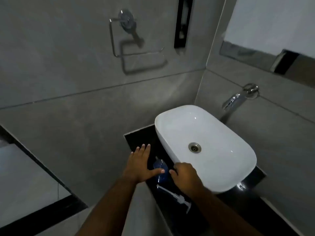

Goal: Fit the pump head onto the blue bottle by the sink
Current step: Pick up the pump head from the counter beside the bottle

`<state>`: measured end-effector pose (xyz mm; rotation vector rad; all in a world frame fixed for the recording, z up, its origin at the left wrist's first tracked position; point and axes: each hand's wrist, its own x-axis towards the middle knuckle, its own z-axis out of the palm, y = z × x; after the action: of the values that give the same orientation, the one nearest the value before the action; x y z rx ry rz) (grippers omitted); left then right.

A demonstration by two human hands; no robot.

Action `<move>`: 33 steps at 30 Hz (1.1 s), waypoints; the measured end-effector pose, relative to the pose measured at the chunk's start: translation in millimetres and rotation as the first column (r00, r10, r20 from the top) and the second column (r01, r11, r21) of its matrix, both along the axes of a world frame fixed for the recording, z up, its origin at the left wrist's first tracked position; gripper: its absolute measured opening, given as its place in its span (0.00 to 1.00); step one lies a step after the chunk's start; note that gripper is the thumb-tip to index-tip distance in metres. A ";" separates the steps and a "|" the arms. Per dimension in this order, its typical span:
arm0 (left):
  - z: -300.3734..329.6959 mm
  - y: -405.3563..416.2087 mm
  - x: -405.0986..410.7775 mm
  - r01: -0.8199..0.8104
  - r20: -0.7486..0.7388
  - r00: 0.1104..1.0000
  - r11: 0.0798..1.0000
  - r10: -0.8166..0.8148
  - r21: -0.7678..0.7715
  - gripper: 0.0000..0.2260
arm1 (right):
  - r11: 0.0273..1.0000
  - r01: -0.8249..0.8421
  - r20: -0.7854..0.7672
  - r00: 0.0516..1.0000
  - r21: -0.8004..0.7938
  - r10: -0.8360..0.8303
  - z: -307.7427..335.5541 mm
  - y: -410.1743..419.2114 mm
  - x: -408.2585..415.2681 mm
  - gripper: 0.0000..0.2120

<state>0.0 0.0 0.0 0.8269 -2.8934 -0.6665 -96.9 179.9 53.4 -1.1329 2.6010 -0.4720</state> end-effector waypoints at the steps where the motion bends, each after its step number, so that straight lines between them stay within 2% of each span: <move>1: -7.0 3.6 -3.0 0.022 0.015 1.000 0.999 -0.022 0.029 0.58 | 0.997 0.001 0.048 0.999 0.075 -0.005 -8.7 7.4 2.7 0.13; 2: -14.6 6.4 -6.8 0.037 0.008 0.999 0.999 -0.037 0.021 0.58 | 0.996 0.001 0.004 1.000 0.085 -0.002 -14.9 13.1 4.4 0.12; 4: -26.8 12.4 -11.4 0.045 0.014 0.999 0.999 -0.045 -0.011 0.59 | 0.971 -0.103 -0.110 0.985 0.218 0.129 -31.2 28.0 6.6 0.11; 7: -42.6 16.6 -19.0 0.026 0.007 1.000 0.998 -0.025 -0.058 0.57 | 0.940 -0.123 0.051 0.992 0.318 0.112 -60.0 42.2 7.6 0.13; 10: -50.2 14.4 -21.4 0.021 -0.020 1.000 0.995 -0.023 -0.100 0.53 | 0.922 -0.122 0.058 0.992 0.368 0.109 -74.3 46.1 7.5 0.13; 15: -54.0 12.9 -20.7 0.031 -0.049 0.998 0.997 -0.035 -0.076 0.50 | 0.900 -0.114 0.060 0.993 0.422 0.097 -85.0 44.9 10.3 0.12; 21: -53.1 9.5 -23.0 0.077 -0.040 0.996 0.989 -0.082 -0.124 0.50 | 0.959 0.029 0.022 0.999 0.282 -0.037 -72.9 38.0 19.5 0.11; 25: -53.0 5.4 -24.5 0.127 -0.056 0.989 0.979 -0.137 -0.160 0.50 | 0.975 0.007 -0.006 1.000 0.222 -0.006 -46.5 29.2 25.0 0.10; 29: -53.8 3.8 -23.6 0.137 -0.074 0.986 0.980 -0.148 -0.141 0.50 | 0.999 0.034 -0.049 0.998 -0.001 -0.034 -2.7 29.0 9.6 0.08; 33: -57.0 2.0 -24.3 0.137 -0.093 0.985 0.983 -0.148 -0.122 0.50 | 0.995 -0.048 -0.096 0.995 -0.084 0.040 47.2 19.3 -7.3 0.10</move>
<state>-24.3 2.0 -57.0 0.5594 -2.8857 -0.5294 -104.2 199.3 100.6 -1.2674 2.6524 -0.5381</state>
